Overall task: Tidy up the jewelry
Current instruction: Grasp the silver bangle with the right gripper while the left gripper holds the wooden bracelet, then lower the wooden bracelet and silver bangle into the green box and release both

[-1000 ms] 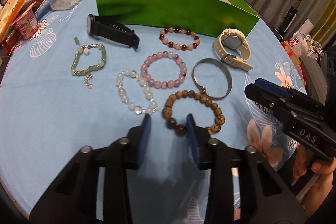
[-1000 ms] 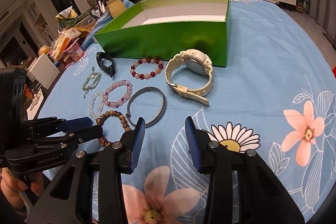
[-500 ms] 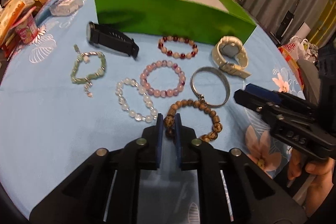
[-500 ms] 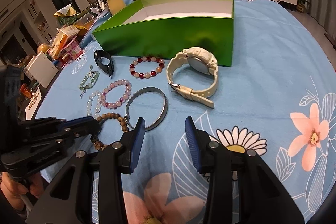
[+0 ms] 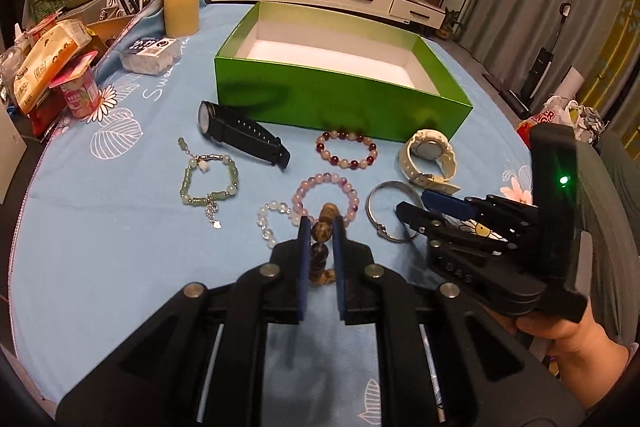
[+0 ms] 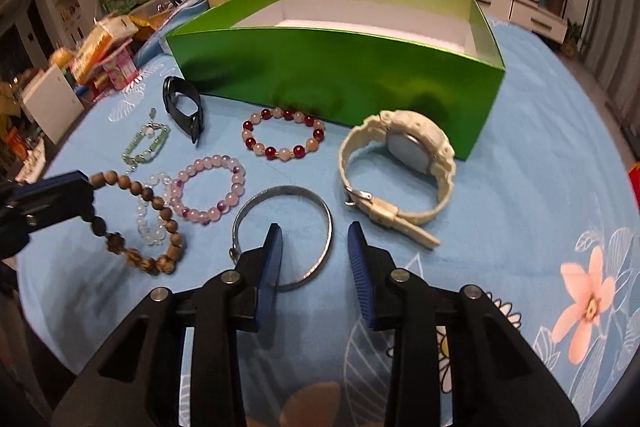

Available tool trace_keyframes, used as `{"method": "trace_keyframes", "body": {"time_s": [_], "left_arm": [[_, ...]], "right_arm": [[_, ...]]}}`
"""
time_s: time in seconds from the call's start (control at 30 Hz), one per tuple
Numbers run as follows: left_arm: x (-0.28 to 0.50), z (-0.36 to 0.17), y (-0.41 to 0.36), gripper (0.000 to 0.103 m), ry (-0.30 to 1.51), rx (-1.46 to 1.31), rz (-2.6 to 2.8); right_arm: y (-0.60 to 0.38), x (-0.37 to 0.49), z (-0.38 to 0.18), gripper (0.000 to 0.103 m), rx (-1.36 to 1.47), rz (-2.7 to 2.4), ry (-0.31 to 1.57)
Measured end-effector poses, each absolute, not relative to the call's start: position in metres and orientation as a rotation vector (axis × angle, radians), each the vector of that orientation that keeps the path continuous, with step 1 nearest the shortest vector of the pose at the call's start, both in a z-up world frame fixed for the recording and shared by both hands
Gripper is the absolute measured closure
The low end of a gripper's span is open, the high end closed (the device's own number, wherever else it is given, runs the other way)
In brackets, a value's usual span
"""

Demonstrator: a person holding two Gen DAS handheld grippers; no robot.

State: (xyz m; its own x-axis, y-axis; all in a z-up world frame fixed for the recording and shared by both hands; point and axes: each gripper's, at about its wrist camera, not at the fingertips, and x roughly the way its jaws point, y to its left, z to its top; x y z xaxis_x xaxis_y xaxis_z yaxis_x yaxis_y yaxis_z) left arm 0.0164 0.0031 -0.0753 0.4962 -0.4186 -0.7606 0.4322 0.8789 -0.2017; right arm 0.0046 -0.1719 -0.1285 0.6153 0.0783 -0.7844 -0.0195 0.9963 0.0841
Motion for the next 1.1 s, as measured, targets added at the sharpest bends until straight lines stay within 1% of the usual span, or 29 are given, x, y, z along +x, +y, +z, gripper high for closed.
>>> {"method": "trace_keyframes", "body": {"time_s": [0.03,0.07,0.13,0.2,0.3,0.47,0.8,1.1], "left_arm": [[0.016,-0.075,0.004,0.093,0.916,0.017,-0.517],[0.016,-0.075,0.004,0.093,0.914,0.017,-0.517],[0.015,-0.075,0.003,0.093,0.911,0.018,-0.519],[0.015,-0.076,0.002,0.093,0.911,0.020,-0.519],[0.015,-0.075,0.003,0.093,0.908,0.017,-0.520],[0.018,-0.063,0.004,0.093,0.873,0.017,-0.524],[0.032,-0.032,0.001,0.093,0.803,0.027,-0.542],[0.077,0.009,-0.021,0.093,0.730,0.025,-0.561]], "right_arm": [[-0.170,0.005,-0.129,0.078,0.053,0.044,0.904],[-0.169,0.006,-0.130,0.082,0.034,0.031,0.900],[-0.168,0.006,-0.130,0.096,0.008,0.019,0.891],[-0.168,0.006,-0.129,0.100,-0.002,0.019,0.888],[-0.165,0.001,-0.122,0.100,-0.019,0.031,0.858],[-0.168,-0.007,-0.094,0.100,-0.039,0.037,0.775],[-0.192,-0.006,-0.056,0.100,0.012,-0.001,0.677],[-0.216,0.019,-0.030,0.100,0.045,-0.020,0.626]]}}
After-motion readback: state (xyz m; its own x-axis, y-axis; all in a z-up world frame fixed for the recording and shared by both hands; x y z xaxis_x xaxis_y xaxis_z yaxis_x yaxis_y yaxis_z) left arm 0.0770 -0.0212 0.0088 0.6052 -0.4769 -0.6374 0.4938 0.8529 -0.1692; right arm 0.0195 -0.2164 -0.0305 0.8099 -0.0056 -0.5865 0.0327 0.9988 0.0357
